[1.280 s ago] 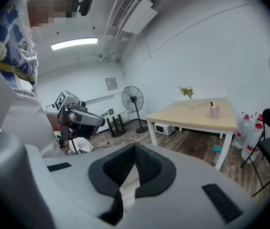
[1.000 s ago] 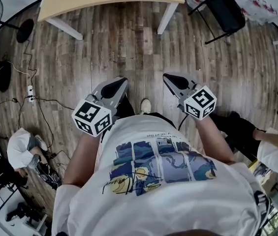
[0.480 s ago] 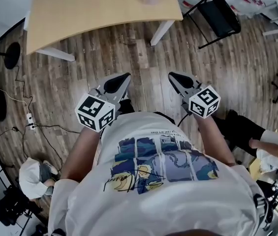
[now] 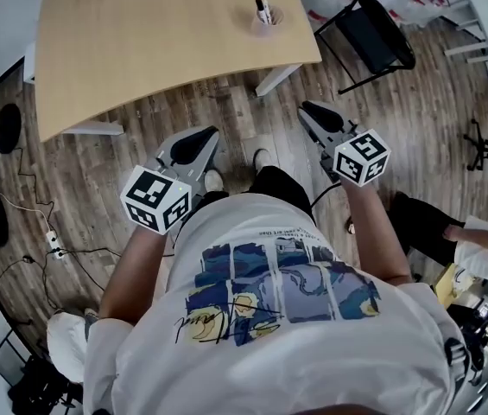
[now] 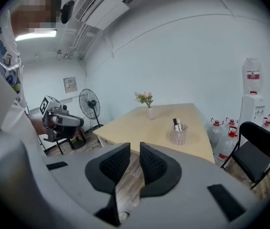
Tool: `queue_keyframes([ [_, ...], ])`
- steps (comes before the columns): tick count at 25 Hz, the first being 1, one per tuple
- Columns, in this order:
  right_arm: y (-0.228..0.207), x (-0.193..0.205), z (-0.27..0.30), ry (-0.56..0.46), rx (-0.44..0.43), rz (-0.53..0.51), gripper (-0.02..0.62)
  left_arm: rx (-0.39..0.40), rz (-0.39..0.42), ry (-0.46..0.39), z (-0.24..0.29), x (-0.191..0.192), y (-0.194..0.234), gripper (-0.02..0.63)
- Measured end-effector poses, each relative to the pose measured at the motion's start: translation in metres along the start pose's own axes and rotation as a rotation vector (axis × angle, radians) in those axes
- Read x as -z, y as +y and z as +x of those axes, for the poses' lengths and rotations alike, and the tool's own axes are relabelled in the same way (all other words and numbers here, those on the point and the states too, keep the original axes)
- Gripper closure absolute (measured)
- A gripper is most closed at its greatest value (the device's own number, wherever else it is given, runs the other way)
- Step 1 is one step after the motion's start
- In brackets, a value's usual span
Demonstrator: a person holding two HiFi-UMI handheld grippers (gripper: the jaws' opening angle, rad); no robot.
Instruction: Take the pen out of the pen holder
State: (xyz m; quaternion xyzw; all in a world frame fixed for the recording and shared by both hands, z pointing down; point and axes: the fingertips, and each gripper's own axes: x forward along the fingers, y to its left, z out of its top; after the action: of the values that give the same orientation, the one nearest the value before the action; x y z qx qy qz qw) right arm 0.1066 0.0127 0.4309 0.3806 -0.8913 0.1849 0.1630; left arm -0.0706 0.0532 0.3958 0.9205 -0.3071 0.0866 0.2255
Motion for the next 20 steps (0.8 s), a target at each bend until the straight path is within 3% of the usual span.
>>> queue_keyframes([
  [9,-0.123,-0.060,0.078,0.022,-0.072,-0.063,0.541,-0.137,-0.055,-0.035,0.038,-0.044,0.056,0.583],
  [20,-0.213,-0.080,0.175,0.155,-0.293,-0.152,0.522,-0.316,-0.091,-0.089,0.104,-0.104,0.096,0.583],
])
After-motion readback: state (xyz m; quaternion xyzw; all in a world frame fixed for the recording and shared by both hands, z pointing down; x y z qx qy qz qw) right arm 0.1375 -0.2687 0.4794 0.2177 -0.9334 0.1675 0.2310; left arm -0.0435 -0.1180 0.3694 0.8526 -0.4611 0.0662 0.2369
